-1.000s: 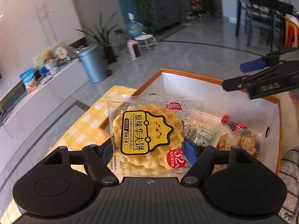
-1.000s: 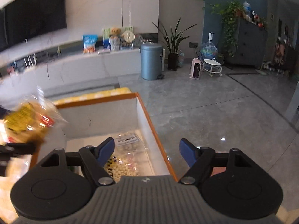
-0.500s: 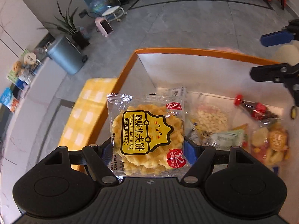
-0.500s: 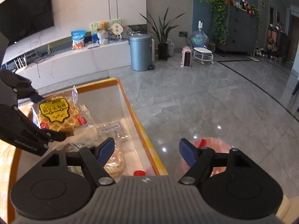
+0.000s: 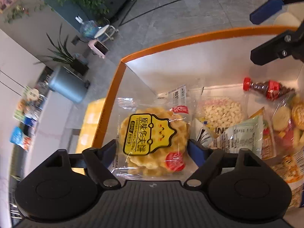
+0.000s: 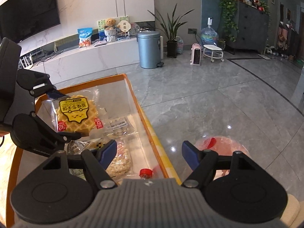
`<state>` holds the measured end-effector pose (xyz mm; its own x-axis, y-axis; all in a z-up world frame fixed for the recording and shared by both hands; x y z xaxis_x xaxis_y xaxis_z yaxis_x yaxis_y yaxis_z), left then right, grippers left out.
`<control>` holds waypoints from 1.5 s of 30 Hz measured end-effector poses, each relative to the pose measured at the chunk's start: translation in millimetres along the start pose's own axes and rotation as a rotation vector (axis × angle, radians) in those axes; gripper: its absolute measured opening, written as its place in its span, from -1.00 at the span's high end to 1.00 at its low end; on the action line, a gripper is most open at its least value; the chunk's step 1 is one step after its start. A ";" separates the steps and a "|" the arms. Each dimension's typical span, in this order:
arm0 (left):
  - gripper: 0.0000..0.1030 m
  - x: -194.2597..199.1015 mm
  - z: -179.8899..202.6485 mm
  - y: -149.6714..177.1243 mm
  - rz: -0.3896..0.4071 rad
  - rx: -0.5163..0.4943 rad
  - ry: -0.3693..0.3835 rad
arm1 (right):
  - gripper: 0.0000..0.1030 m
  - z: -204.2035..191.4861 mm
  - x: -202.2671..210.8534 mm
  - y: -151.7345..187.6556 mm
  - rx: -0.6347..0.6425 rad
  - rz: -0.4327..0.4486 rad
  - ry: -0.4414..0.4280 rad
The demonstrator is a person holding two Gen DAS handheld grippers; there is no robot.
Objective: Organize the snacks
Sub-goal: 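Carry waffle bag over orange box and open left tool to drop it, then move both tools back over the remaining snacks on the table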
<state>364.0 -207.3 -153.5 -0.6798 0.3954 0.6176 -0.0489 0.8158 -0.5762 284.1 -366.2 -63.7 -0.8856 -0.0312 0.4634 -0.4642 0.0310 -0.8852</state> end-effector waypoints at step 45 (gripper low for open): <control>-0.97 236.8 -66.0 11.0 0.231 0.813 -0.495 | -0.36 -117.3 29.2 -55.4 -0.004 0.270 -0.299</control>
<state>250.8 -76.8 21.8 -0.9572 0.1354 0.2558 -0.2392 0.1278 -0.9625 282.4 -251.7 3.7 -0.9331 -0.3107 0.1811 -0.2160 0.0814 -0.9730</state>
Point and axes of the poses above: each gripper's, at about its wrist camera, not at the fingertips, and x roughly against the way its jaws point, z to its right, y to its underside, the point moved 7 cm from there along -x, roughly the way its jaws point, and after that the axes turned 15 degrees about z, right-handed, at the moved point
